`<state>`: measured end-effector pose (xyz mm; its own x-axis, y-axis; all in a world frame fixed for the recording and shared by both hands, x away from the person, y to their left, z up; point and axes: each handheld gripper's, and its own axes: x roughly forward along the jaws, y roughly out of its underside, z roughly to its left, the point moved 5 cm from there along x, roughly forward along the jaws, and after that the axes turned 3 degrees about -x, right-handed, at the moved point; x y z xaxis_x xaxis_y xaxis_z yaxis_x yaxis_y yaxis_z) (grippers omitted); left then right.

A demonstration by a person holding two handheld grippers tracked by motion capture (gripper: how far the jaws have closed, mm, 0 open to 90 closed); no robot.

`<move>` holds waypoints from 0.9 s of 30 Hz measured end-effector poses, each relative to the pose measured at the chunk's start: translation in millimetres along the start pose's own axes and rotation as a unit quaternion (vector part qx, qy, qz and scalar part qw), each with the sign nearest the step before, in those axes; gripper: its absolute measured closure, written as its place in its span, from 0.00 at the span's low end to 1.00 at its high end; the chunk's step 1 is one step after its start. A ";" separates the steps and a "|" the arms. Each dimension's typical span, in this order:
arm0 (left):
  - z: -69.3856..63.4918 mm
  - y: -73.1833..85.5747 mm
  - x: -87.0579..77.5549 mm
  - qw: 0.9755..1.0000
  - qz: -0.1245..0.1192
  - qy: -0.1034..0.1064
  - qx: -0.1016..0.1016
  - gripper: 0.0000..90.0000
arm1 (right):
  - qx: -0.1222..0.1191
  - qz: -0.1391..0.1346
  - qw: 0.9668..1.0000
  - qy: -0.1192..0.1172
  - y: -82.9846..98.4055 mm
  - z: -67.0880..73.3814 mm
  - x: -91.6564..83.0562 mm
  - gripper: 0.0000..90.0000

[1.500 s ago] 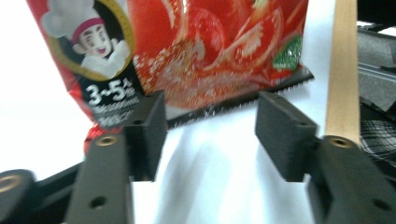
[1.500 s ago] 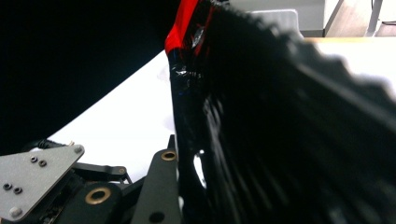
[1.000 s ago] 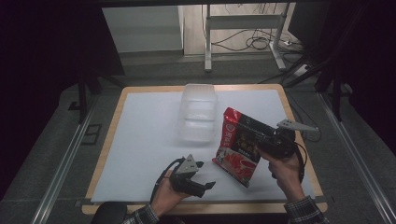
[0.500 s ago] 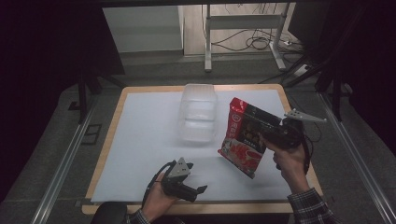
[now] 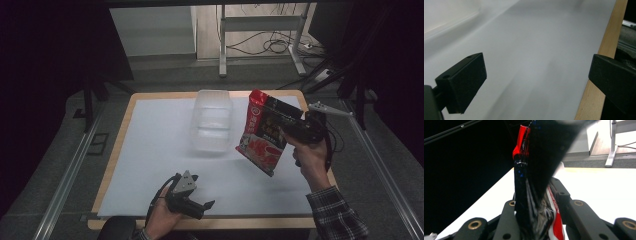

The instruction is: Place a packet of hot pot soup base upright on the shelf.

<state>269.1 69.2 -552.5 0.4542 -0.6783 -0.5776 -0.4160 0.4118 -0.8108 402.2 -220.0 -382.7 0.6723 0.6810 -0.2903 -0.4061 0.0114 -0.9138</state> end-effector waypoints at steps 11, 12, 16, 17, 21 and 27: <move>2.1 3.5 -6.0 1.000 -0.003 -0.008 -0.016 0.00 | -0.004 -0.013 1.000 0.010 -27.1 -6.8 18.6 0.82; 2.4 3.9 -6.5 1.000 -0.003 -0.009 -0.017 0.00 | -0.004 -0.013 1.000 0.010 -27.1 -6.8 18.6 0.82; 2.7 3.7 -8.6 1.000 -0.005 -0.005 -0.025 0.00 | -0.004 -0.015 1.000 0.016 -37.5 -10.2 29.0 0.82; 2.4 3.6 -8.8 1.000 -0.006 -0.002 -0.026 0.00 | -0.003 -0.015 1.000 0.018 -39.4 -10.9 31.4 0.82; 1.8 3.0 -9.5 1.000 -0.006 -0.002 -0.025 0.00 | -0.004 -0.017 1.000 0.023 -46.1 -14.3 41.1 0.82; 2.1 2.6 -10.4 0.999 -0.016 0.007 -0.031 0.00 | -0.004 -0.024 0.999 0.022 -55.2 -19.1 54.9 0.82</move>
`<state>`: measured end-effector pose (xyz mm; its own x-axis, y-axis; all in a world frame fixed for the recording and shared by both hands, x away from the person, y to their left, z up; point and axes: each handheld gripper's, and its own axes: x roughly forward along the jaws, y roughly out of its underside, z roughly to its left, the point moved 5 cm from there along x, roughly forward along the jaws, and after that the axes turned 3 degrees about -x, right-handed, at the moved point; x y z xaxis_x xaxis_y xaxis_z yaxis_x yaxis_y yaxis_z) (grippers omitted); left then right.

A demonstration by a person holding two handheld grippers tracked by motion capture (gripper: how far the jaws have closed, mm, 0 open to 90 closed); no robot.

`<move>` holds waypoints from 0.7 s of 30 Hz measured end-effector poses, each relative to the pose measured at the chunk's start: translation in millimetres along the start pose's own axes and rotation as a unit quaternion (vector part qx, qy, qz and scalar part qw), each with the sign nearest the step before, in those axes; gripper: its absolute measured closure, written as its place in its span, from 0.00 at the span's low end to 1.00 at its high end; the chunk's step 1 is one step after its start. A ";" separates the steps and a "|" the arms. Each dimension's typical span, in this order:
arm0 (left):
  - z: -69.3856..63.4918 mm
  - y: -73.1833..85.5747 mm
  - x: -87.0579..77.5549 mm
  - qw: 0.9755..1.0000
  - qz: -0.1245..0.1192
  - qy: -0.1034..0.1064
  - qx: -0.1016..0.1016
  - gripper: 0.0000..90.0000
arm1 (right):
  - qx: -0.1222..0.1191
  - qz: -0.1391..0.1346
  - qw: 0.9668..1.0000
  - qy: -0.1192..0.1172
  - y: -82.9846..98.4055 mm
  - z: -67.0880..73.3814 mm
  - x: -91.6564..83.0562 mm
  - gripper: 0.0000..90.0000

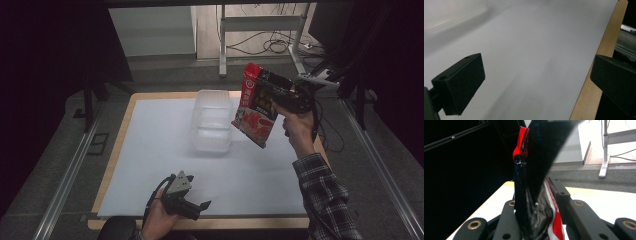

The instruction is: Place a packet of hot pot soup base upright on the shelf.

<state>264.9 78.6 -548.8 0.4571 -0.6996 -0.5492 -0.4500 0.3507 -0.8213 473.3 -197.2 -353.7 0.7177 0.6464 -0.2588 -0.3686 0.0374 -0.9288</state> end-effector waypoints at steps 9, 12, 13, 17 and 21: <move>-0.9 0.0 1.1 1.000 -0.006 0.019 -0.008 0.00 | 0.001 -0.007 1.000 0.003 -10.5 -5.5 22.1 0.82; -2.6 0.1 2.3 1.000 -0.005 0.021 -0.004 0.00 | 0.000 -0.005 1.000 0.002 -12.9 -7.2 38.7 0.82; -3.0 0.2 2.6 1.000 -0.004 0.022 -0.003 0.00 | 0.000 -0.004 1.000 0.002 -13.4 -7.9 42.7 0.82; -4.9 0.2 3.2 1.000 -0.005 0.028 -0.001 0.00 | 0.003 -0.004 1.000 0.002 -14.7 -11.1 58.3 0.81; -6.5 -0.9 2.0 0.999 -0.013 0.037 -0.004 0.00 | 0.005 -0.002 1.000 0.005 -15.5 -15.2 74.1 0.81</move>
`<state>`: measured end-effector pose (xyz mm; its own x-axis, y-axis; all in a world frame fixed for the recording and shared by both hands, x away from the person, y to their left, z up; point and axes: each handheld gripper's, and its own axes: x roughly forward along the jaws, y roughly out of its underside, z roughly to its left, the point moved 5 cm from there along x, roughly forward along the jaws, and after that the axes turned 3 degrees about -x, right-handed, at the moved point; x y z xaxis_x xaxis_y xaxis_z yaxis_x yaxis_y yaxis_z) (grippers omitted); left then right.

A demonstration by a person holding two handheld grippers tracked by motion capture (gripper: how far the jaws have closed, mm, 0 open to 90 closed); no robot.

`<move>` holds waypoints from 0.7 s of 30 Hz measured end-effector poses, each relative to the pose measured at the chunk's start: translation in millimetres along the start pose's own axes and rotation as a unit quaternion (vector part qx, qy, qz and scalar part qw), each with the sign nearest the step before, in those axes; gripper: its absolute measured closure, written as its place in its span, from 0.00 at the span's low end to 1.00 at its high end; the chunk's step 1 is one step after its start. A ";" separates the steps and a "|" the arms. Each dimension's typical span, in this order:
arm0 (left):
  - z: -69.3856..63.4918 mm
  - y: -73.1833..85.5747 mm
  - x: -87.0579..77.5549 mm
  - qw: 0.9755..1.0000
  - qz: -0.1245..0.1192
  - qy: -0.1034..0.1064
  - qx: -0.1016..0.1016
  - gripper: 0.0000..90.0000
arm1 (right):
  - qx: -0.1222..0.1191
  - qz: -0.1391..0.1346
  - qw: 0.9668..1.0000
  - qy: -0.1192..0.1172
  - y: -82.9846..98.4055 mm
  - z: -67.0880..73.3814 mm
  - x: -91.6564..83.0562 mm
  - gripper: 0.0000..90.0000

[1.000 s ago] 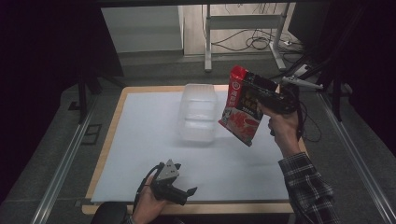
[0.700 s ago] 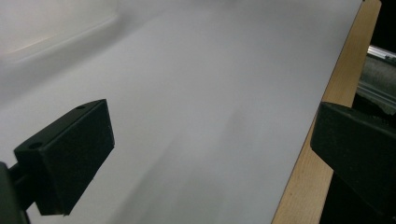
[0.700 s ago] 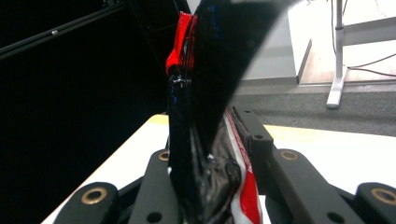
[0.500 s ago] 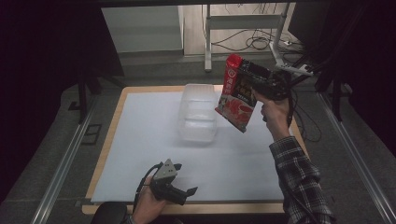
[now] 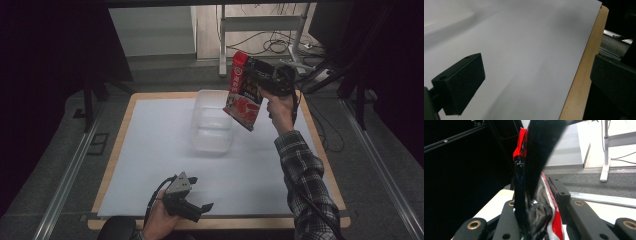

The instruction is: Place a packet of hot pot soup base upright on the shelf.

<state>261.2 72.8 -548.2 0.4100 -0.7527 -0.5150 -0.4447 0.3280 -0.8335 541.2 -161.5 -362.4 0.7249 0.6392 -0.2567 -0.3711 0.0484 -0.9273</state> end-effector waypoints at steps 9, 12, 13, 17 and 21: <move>1.2 0.2 0.0 1.000 -0.001 -0.002 0.000 0.00 | -0.003 -0.005 1.000 -0.010 -2.6 -3.5 33.8 0.81; 1.3 0.8 0.4 1.000 0.002 -0.004 0.002 0.00 | -0.007 -0.006 1.000 -0.012 -3.2 -3.5 41.1 0.81; 1.4 1.0 0.6 1.000 0.003 -0.004 0.003 0.00 | -0.005 -0.008 1.000 -0.013 -3.5 -3.2 44.7 0.81; -0.3 1.6 2.3 1.000 0.006 -0.006 0.010 0.00 | -0.006 -0.010 1.000 -0.016 -1.4 -2.4 63.8 0.81; -0.8 1.8 2.7 1.000 0.007 -0.006 0.012 0.00 | -0.010 -0.013 1.000 -0.018 0.5 0.3 76.9 0.81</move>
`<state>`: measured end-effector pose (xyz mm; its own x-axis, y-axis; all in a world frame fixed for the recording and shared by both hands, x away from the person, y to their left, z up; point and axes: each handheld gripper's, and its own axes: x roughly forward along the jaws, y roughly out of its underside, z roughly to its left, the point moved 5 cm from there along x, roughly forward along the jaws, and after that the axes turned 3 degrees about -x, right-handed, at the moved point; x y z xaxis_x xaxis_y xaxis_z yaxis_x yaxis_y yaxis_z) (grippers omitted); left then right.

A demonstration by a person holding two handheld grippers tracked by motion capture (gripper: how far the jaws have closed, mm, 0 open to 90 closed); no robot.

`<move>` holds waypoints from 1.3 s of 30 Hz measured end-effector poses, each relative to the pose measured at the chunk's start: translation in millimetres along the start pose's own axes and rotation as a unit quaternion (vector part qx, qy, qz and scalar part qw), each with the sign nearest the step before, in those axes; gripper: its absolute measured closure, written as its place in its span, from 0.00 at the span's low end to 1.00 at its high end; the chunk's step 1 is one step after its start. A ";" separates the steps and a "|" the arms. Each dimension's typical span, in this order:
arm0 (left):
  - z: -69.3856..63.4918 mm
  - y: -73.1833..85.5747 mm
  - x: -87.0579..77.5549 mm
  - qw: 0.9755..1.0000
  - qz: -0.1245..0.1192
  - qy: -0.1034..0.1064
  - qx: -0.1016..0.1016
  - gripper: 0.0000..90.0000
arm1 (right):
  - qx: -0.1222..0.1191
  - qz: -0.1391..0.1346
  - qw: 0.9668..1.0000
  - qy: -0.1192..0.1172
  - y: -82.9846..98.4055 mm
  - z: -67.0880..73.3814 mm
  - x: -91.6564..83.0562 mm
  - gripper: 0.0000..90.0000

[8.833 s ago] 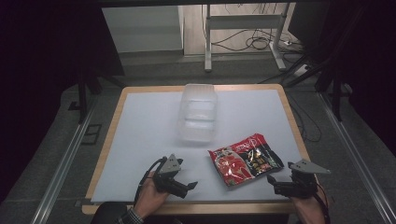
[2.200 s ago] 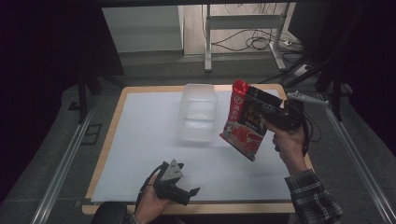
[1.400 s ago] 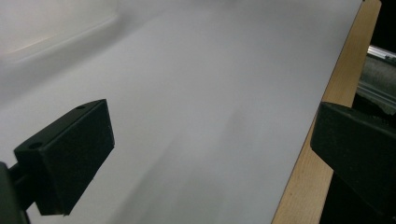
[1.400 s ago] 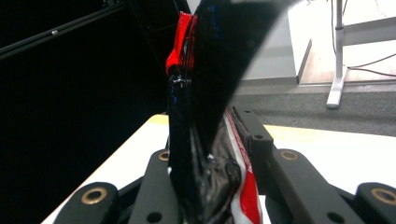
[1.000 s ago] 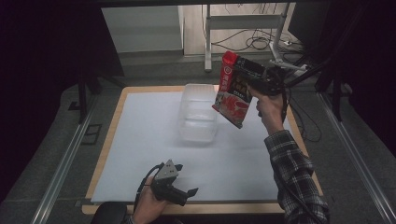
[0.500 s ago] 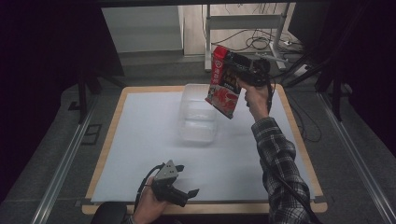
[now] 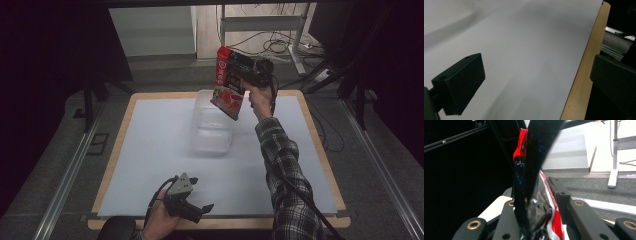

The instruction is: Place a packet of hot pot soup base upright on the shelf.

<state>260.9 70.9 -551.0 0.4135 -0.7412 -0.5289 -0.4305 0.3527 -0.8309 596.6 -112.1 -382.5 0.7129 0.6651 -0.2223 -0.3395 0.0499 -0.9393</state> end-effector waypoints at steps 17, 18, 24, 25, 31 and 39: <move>1.2 1.2 1.1 1.000 0.006 -0.004 0.005 0.00 | -0.038 0.010 0.999 -0.012 18.8 10.1 39.4 0.81; 1.2 1.2 1.1 1.000 0.006 -0.004 0.005 0.00 | -0.038 0.012 0.999 -0.012 20.3 9.8 40.0 0.81; 0.6 1.8 1.7 1.000 0.010 -0.005 0.008 0.00 | -0.041 0.026 0.999 -0.009 31.9 7.2 43.7 0.81; 0.7 1.9 1.8 1.000 0.011 -0.004 0.008 0.00 | -0.039 0.030 0.999 -0.010 34.7 6.8 44.7 0.80; 0.7 2.3 2.2 1.000 0.012 -0.006 0.010 0.00 | -0.052 0.053 0.997 -0.013 54.1 7.7 50.0 0.77; 1.6 2.9 2.6 0.999 0.015 -0.017 0.027 0.00 | -0.072 0.075 0.994 -0.013 58.4 2.0 39.6 0.61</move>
<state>262.0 70.9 -555.0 0.4287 -0.7107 -0.5577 -0.3987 0.4052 -0.8228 603.7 -81.3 -445.7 0.6437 0.6766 -0.3577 -0.3478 -0.1577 -0.9242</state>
